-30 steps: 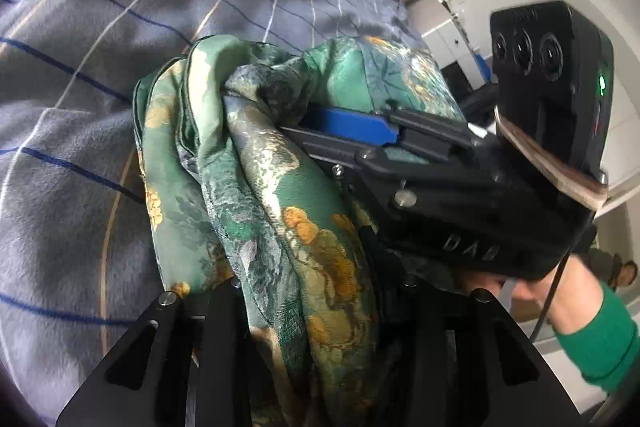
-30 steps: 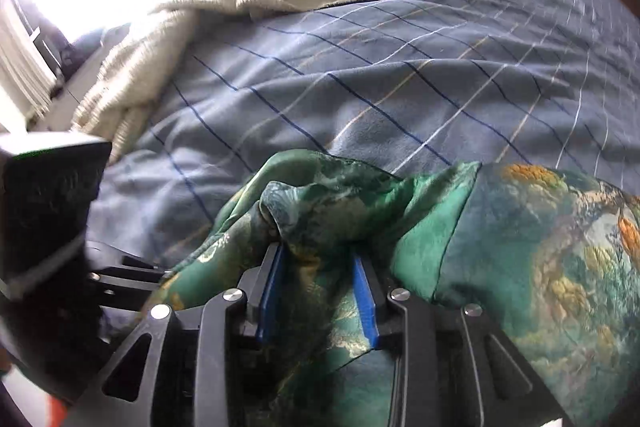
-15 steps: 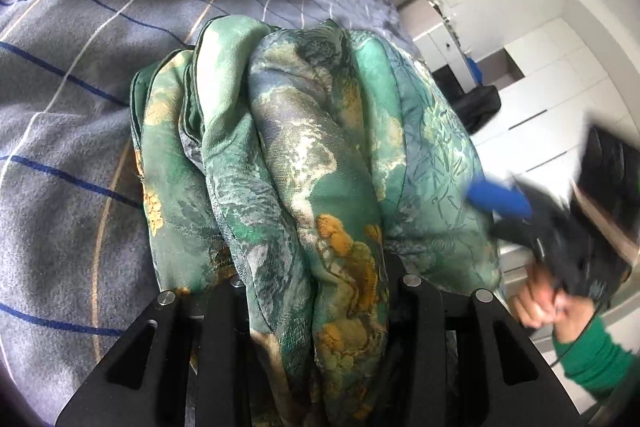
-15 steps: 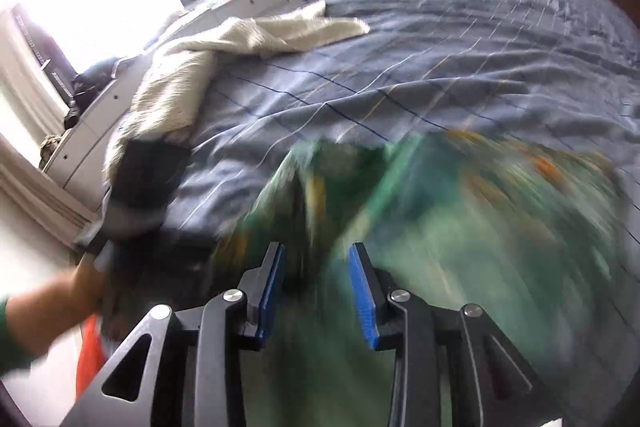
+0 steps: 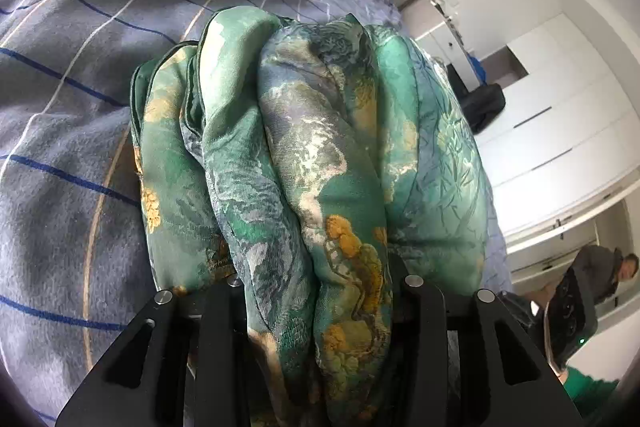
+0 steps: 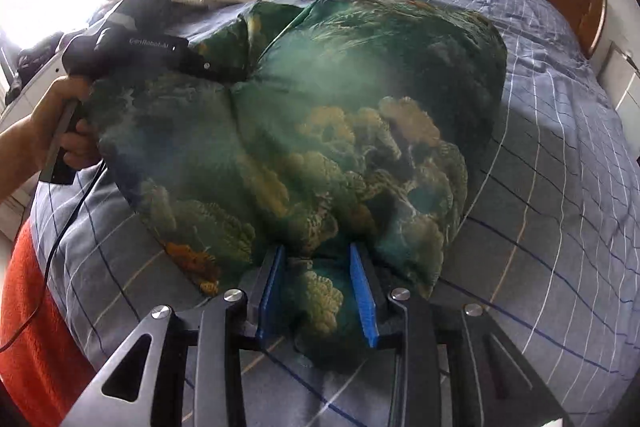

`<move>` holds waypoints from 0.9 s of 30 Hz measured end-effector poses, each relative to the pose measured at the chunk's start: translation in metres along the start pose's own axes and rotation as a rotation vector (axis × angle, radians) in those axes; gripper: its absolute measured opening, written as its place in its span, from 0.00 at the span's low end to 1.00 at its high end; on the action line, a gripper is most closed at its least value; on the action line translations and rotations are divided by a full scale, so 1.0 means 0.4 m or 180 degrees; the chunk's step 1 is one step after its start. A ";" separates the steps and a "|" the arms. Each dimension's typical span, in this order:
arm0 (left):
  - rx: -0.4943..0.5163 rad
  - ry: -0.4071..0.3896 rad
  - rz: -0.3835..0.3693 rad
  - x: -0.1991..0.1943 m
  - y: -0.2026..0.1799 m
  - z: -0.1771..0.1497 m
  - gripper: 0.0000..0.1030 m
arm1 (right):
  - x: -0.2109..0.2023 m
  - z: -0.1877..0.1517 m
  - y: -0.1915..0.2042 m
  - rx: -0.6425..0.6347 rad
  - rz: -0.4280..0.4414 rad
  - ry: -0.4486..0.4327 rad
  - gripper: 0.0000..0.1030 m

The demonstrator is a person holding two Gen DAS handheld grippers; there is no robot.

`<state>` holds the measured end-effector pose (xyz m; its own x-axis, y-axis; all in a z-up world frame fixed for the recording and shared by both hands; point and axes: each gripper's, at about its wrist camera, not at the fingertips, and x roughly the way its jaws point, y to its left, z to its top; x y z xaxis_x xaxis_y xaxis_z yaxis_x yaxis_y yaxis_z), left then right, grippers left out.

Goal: Fold large clothes

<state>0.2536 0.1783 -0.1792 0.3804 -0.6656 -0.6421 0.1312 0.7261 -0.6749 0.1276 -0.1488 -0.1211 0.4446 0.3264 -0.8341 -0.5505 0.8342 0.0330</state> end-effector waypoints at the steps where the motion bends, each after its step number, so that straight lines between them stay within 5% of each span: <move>1: 0.0001 -0.0001 0.0018 -0.003 -0.005 0.001 0.40 | -0.007 0.003 -0.005 0.0018 0.0031 0.0001 0.32; 4: -0.0021 0.0003 0.0069 -0.021 -0.025 0.007 0.45 | -0.063 0.043 -0.017 0.0093 0.0058 0.0006 0.33; 8: -0.0060 -0.0002 0.0106 -0.070 -0.070 0.007 0.61 | -0.141 0.141 0.006 0.0088 0.0185 -0.0405 0.35; 12: -0.0065 -0.0191 0.0084 -0.180 -0.075 0.002 0.69 | -0.069 0.238 0.062 0.0038 0.0592 -0.0525 0.35; 14: -0.0199 -0.0431 0.0091 -0.249 -0.029 -0.010 0.84 | 0.003 0.259 0.079 0.0127 0.0813 -0.0398 0.35; 16: -0.0354 -0.0508 0.0073 -0.279 0.027 -0.024 0.85 | 0.065 0.262 0.103 0.0129 0.0842 -0.0297 0.36; 27: -0.0523 -0.0179 -0.0761 -0.096 0.105 0.020 0.91 | 0.092 0.245 0.112 0.0107 0.0798 -0.0313 0.35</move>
<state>0.2518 0.2356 -0.1800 0.4074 -0.8004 -0.4398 0.0749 0.5092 -0.8574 0.1886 -0.0559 -0.0966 0.3647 0.5648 -0.7402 -0.6289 0.7357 0.2514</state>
